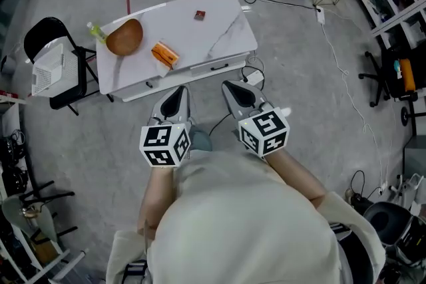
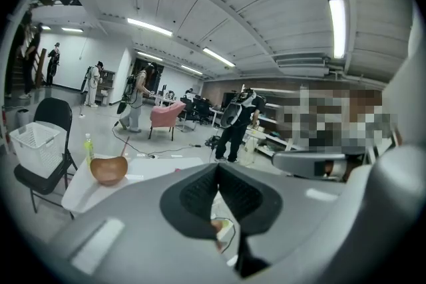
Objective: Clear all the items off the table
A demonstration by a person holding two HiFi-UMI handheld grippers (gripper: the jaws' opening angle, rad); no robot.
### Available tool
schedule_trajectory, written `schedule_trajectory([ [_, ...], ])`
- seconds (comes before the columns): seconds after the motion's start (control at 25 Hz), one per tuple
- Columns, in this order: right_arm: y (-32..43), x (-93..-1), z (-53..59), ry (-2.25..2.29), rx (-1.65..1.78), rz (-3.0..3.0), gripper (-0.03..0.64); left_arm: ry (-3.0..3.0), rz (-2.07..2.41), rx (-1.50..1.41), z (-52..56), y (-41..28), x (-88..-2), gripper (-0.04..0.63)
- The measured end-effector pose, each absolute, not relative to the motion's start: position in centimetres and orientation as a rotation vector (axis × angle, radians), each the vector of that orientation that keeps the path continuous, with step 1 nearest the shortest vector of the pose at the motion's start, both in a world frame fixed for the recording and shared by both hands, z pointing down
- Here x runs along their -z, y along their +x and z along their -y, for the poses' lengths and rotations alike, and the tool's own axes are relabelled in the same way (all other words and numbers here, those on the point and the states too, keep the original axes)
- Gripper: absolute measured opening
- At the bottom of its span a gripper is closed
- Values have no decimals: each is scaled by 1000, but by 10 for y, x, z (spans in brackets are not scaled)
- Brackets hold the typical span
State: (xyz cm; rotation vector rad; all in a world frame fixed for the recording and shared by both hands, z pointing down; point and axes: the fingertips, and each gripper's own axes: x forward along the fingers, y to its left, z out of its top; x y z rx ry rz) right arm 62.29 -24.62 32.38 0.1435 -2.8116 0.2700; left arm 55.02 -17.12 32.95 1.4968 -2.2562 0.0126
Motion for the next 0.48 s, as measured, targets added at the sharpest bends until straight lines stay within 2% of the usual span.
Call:
schedule_trajectory([
  [0.48, 524, -319, 269, 243, -294, 2810, -2, 1558, 2211, -57, 196, 449, -326, 9],
])
